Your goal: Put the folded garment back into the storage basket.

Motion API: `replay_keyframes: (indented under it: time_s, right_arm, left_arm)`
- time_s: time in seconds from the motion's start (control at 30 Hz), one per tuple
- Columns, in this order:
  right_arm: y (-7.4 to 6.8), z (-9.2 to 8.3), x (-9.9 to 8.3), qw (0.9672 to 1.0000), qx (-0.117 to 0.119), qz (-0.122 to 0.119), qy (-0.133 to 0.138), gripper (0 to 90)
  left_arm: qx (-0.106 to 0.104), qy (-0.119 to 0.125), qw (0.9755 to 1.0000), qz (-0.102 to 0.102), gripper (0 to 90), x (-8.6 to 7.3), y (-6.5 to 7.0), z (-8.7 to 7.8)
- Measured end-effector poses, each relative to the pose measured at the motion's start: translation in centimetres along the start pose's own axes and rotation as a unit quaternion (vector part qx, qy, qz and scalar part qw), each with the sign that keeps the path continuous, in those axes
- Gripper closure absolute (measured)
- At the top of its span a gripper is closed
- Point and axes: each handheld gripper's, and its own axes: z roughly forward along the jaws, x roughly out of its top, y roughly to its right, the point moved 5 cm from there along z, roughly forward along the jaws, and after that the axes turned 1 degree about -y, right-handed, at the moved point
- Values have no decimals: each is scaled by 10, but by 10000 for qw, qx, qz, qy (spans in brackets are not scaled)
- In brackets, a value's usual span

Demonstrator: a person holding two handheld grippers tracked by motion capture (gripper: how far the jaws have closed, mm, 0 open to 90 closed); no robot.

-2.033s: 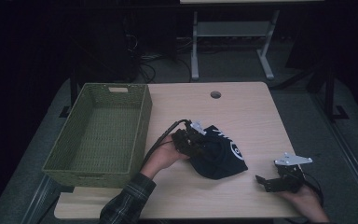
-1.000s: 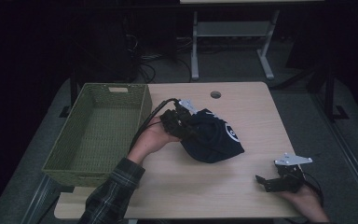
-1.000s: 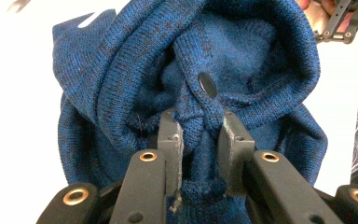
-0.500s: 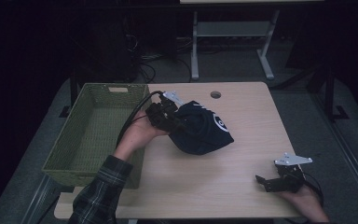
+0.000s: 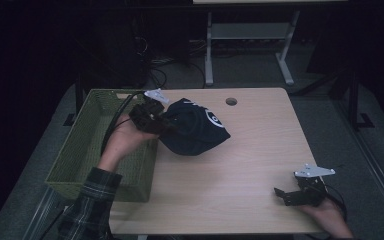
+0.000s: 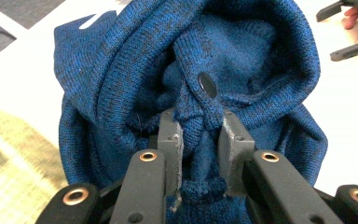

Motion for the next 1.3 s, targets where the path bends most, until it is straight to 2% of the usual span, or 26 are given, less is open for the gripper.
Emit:
replay_keyframes:
  time_s: [0.33, 0.43, 0.63, 0.9, 1.0, 1.13, 1.3]
  right_arm:
    - [0, 0, 0, 10000, -5, 6, -5, 24]
    - [0, 0, 0, 10000, -9, 11, -6, 24]
    - [0, 0, 0, 10000, -8, 10, -5, 24]
    - [0, 0, 0, 10000, -8, 14, -8, 24]
    - [0, 0, 0, 10000, -10, 11, -7, 24]
    - [0, 0, 0, 10000, -10, 9, -7, 24]
    - [0, 0, 1, 10000, -11, 15, -10, 24]
  left_arm:
    - [406, 99, 9985, -353, 731, -29, -26, -37]
    - [532, 155, 9974, -461, 731, -38, -33, -48]
    - [870, 238, 9934, -708, 731, -56, -50, -70]
    - [1261, 274, 9857, -1082, 732, -83, -68, -92]
    - [1394, 286, 9819, -1252, 732, -96, -76, -99]
    - [1567, 268, 9768, -1438, 732, -114, -85, -105]
    - [1721, 203, 9714, -1626, 732, -132, -92, -103]
